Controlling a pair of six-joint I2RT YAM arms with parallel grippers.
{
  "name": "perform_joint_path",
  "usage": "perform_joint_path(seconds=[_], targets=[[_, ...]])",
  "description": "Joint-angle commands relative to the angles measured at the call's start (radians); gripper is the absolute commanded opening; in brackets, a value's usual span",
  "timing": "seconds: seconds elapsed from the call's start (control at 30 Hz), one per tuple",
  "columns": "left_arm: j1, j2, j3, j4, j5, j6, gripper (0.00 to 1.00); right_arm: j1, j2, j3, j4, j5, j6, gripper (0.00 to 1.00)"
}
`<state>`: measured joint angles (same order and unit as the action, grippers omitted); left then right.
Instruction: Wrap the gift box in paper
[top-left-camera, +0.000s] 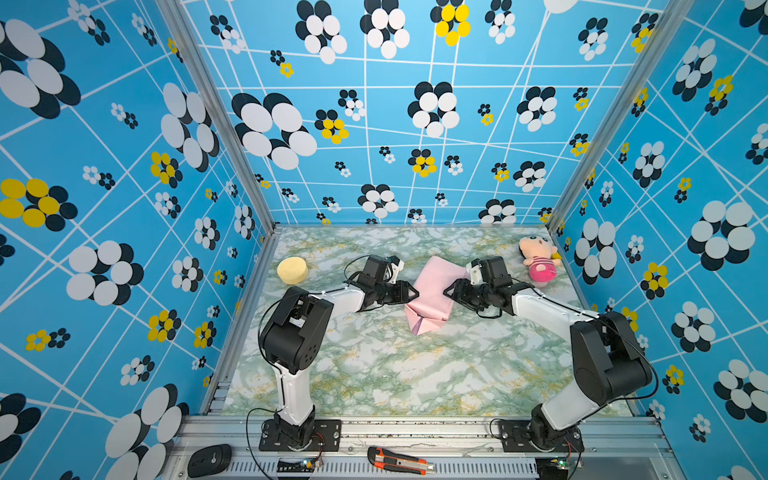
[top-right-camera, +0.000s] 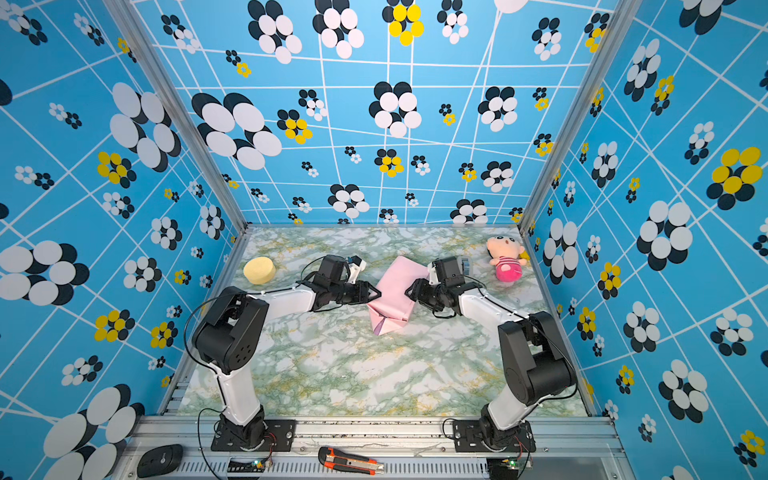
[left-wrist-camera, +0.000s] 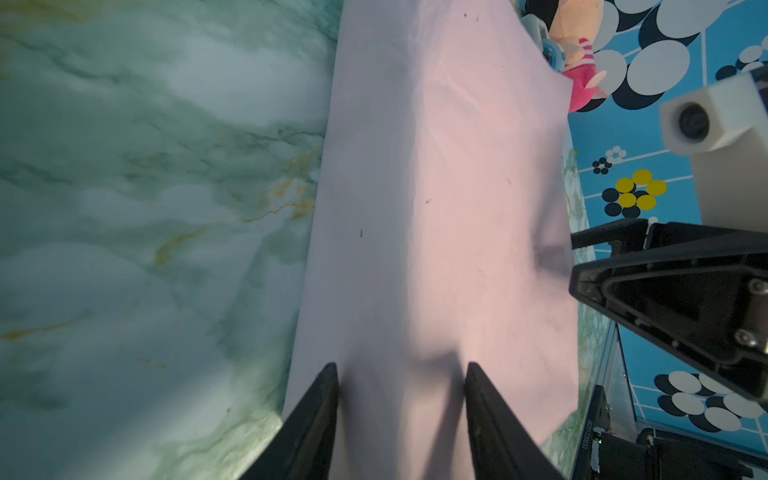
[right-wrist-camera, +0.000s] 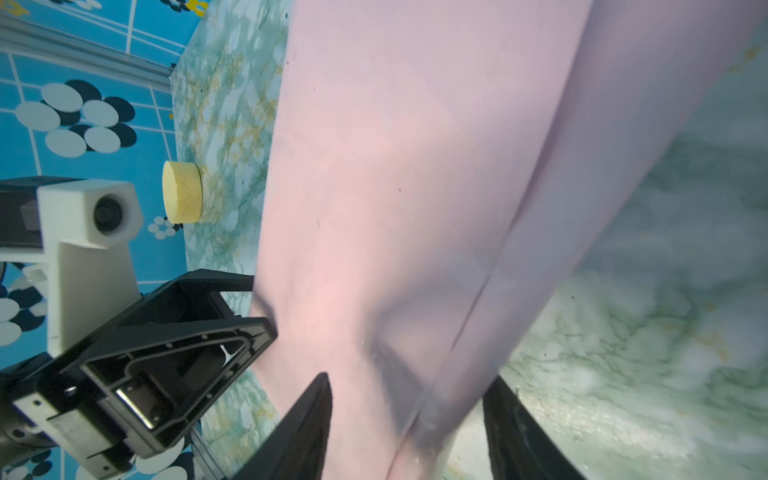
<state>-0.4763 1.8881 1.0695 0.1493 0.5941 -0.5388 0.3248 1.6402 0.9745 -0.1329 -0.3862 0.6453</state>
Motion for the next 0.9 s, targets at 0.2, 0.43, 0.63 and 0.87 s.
perform_joint_path(seconds=[0.2,0.43,0.63,0.87], targets=[[-0.096,-0.120,-0.134,0.075,-0.001,-0.077,0.49,0.000,0.138,0.170,-0.110,-0.129,-0.176,0.37],[-0.202,-0.181,-0.258,0.166,-0.079,-0.137,0.51,0.006,0.304,0.327,-0.109,-0.267,-0.242,0.35],[-0.229,-0.315,-0.291,0.110,-0.132,-0.097,0.52,-0.005,0.333,0.437,-0.133,-0.246,-0.273,0.59],[-0.204,-0.461,-0.135,-0.236,-0.248,0.111,0.50,-0.111,0.048,0.232,-0.081,-0.145,-0.212,0.64]])
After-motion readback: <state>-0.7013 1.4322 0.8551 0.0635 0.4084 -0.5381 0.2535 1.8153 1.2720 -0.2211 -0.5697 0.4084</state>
